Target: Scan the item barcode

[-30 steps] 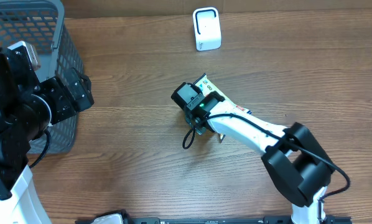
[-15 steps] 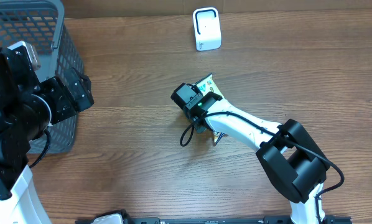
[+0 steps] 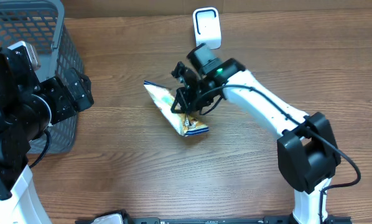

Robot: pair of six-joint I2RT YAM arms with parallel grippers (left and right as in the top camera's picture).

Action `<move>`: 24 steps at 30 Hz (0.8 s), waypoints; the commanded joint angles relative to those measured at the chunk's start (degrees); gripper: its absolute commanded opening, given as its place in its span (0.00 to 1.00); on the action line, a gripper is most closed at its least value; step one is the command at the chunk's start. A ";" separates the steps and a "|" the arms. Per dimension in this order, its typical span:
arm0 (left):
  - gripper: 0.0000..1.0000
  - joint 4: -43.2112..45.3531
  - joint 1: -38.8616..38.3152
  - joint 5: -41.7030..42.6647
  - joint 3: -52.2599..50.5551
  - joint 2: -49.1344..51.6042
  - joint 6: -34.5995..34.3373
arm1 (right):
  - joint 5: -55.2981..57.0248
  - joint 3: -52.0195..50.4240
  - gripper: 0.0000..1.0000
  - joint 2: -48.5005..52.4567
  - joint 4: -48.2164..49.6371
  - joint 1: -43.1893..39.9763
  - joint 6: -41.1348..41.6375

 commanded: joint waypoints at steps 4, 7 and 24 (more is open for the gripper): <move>1.00 0.09 0.31 -0.52 0.07 0.00 -0.76 | -22.64 -3.72 0.04 1.29 4.35 -0.92 9.94; 1.00 0.09 0.31 -0.52 0.07 0.00 -0.76 | -22.95 -7.26 0.04 2.12 9.01 -0.92 18.01; 1.00 0.09 0.31 -0.52 0.07 0.00 -0.76 | -0.33 -23.21 0.27 2.12 18.88 -12.04 28.52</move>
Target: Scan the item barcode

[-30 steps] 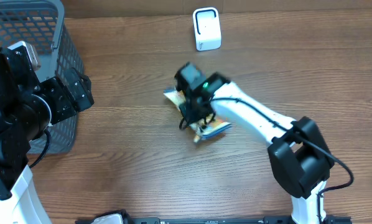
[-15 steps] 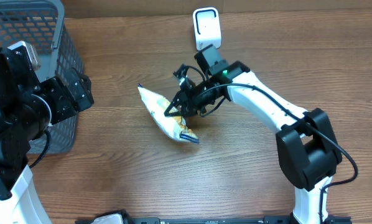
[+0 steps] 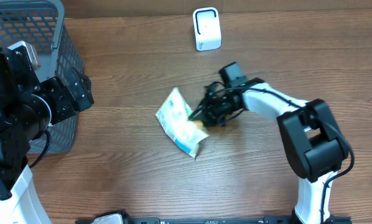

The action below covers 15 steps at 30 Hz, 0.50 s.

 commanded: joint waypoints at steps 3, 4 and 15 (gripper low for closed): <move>1.00 0.09 0.31 -0.52 0.04 0.00 -0.76 | 12.37 -0.96 0.37 -0.15 -2.93 -5.49 -6.95; 1.00 0.09 0.31 -0.52 0.04 0.00 -0.76 | 12.39 -0.92 0.43 -0.15 -3.50 -6.38 -8.48; 1.00 0.09 0.31 -0.52 0.04 0.00 -0.76 | 29.57 17.57 0.33 -1.36 -31.28 -10.27 -20.72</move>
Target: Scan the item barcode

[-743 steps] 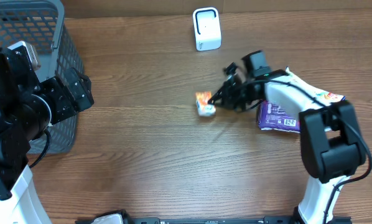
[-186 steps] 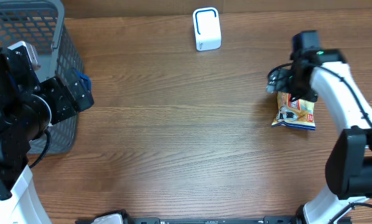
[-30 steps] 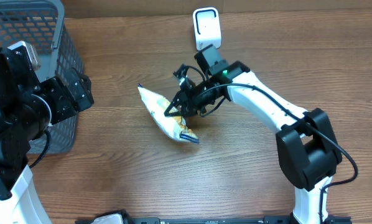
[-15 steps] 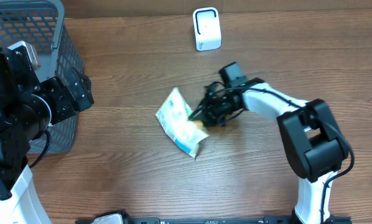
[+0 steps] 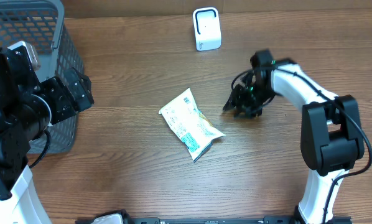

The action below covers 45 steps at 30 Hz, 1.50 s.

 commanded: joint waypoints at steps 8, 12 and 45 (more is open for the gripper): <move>1.00 0.09 0.31 -0.52 0.07 0.00 -0.79 | 8.92 15.87 0.04 -1.68 -10.21 8.46 -7.69; 1.00 0.09 0.31 -0.50 0.07 0.00 -0.79 | 9.97 14.88 0.04 -1.16 -8.35 14.23 -7.43; 1.00 0.09 0.31 -0.52 0.07 0.00 -0.79 | 23.02 14.49 0.04 -2.84 -21.86 23.65 1.16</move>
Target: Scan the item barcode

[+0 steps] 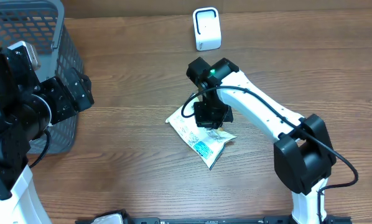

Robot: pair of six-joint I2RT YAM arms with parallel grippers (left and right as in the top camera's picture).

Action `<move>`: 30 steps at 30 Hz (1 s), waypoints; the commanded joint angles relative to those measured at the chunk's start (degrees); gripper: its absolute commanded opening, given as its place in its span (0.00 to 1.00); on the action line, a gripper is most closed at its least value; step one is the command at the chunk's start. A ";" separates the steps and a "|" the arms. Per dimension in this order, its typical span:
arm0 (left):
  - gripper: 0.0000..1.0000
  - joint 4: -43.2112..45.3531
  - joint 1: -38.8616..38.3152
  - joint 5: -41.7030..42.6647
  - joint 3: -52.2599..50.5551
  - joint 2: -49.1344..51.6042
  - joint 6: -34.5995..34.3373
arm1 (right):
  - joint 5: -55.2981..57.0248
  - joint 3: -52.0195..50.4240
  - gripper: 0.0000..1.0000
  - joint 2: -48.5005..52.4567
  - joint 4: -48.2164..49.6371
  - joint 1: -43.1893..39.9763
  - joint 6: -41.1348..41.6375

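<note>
A white snack packet (201, 146) with blue and green print lies flat on the wooden table, a little below the middle. My right gripper (211, 120) points straight down onto its upper part. Its fingers are hidden under the wrist, so whether they grip the packet cannot be told. The white barcode scanner (206, 28) stands upright at the far edge, well above the packet. My left gripper (81, 89) hangs at the far left beside the basket, away from the packet, and its jaws are too dark to read.
A grey mesh basket (24, 37) stands at the far left corner, partly behind the left arm. The right arm's base (304, 168) sits at the lower right. A small pale object shows at the right edge.
My right gripper was off to the right of the packet, apart from it; now it is down on the packet's upper part. The packet has shifted slightly right and turned. The left arm has not moved.
My right gripper first held the packet raised just below the scanner. Then the packet was low over the table with the gripper at its right edge. Then it lay free with the gripper away to the right. Now the gripper is back on top of it.
</note>
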 commanded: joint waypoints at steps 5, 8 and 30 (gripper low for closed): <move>1.00 0.09 0.31 -0.52 0.07 0.00 -0.79 | 0.96 -4.70 0.04 -1.27 3.19 0.37 -0.74; 1.00 0.09 0.31 -0.52 0.07 0.00 -0.79 | 1.05 -9.16 0.04 -1.22 8.83 1.11 0.76; 1.00 0.09 0.31 -0.52 0.07 0.00 -0.79 | 3.39 -7.50 0.04 -1.36 7.34 1.20 1.79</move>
